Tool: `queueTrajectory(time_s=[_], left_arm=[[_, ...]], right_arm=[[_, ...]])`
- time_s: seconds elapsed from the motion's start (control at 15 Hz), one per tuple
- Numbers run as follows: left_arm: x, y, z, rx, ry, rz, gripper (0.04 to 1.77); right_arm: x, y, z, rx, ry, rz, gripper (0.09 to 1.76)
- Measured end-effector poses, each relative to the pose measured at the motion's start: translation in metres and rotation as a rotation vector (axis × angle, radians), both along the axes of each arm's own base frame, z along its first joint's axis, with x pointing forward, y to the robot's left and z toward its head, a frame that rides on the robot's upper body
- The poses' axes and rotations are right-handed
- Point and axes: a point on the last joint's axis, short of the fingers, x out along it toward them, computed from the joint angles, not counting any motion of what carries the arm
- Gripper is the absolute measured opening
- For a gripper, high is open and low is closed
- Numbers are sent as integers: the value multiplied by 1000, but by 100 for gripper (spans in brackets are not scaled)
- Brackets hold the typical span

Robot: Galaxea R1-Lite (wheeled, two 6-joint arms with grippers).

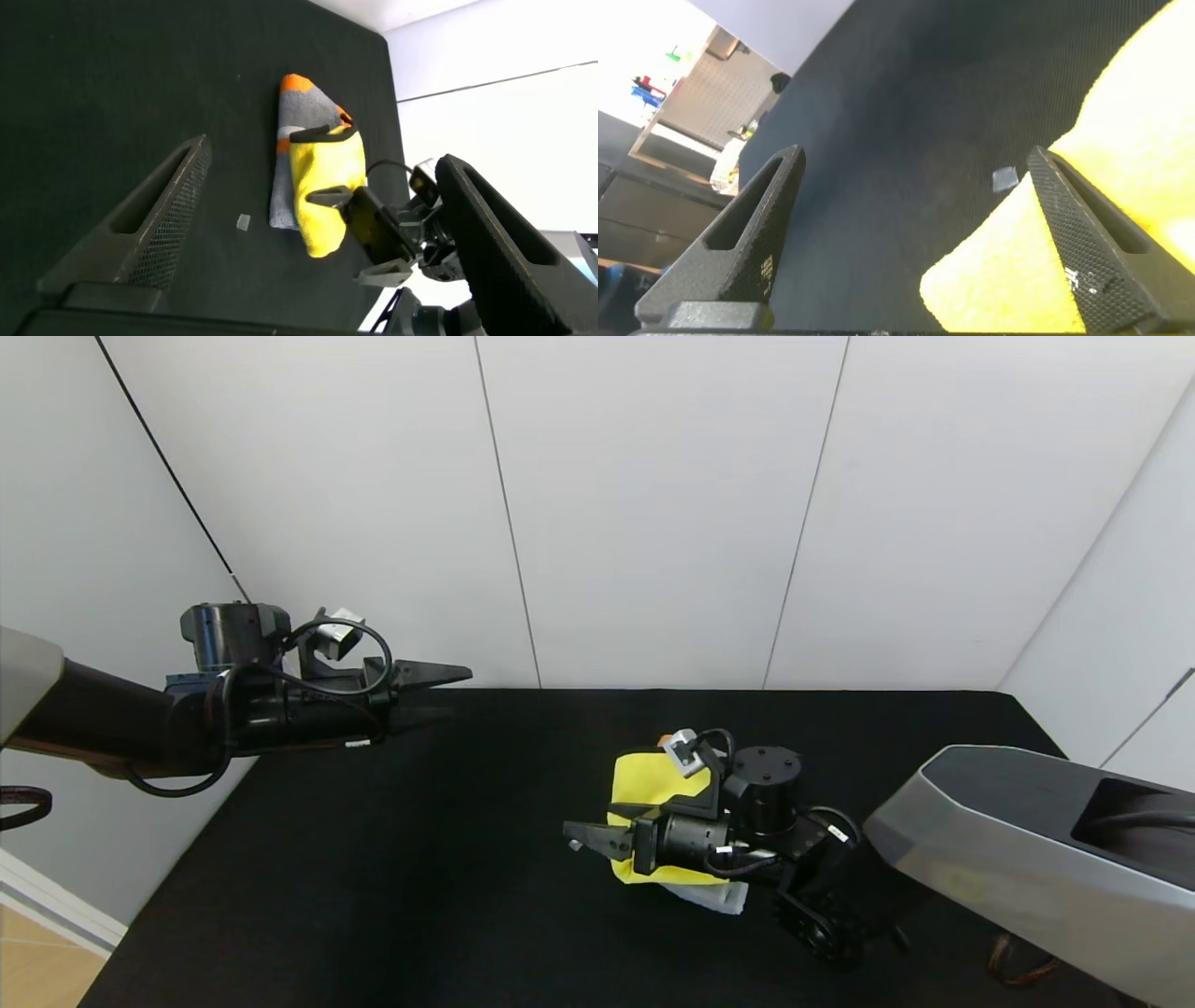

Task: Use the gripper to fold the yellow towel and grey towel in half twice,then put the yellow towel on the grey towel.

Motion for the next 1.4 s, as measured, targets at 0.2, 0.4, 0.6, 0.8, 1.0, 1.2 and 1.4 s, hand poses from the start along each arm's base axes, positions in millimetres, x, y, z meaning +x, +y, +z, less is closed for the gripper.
queueTrajectory(time_s=[0.2, 0.4, 0.6, 0.8, 1.0, 1.2, 1.4], left_arm=[[0, -1, 0, -1, 2, -1, 171], [0, -1, 0, -1, 2, -2, 172], [-1, -2, 0, -1, 3, -5, 172], [-2, -6, -1, 2, 6, -10, 172], [-3, -7, -1, 26, -15, -10, 172], [-13, -15, 1, 76, -42, -34, 172], [-27, -23, 5, 205, -66, -14, 172]], right_arm=[[-2, -1, -4, -10, 12, 1, 170], [-3, -1, 0, -6, 5, 1, 170], [-5, -3, 19, 19, -28, 1, 170], [-9, -7, 43, 47, -64, 0, 170], [-12, -15, 58, 61, -84, -12, 170], [-15, -23, 71, 72, -102, -25, 170], [-20, -29, 81, 79, -114, -29, 170]])
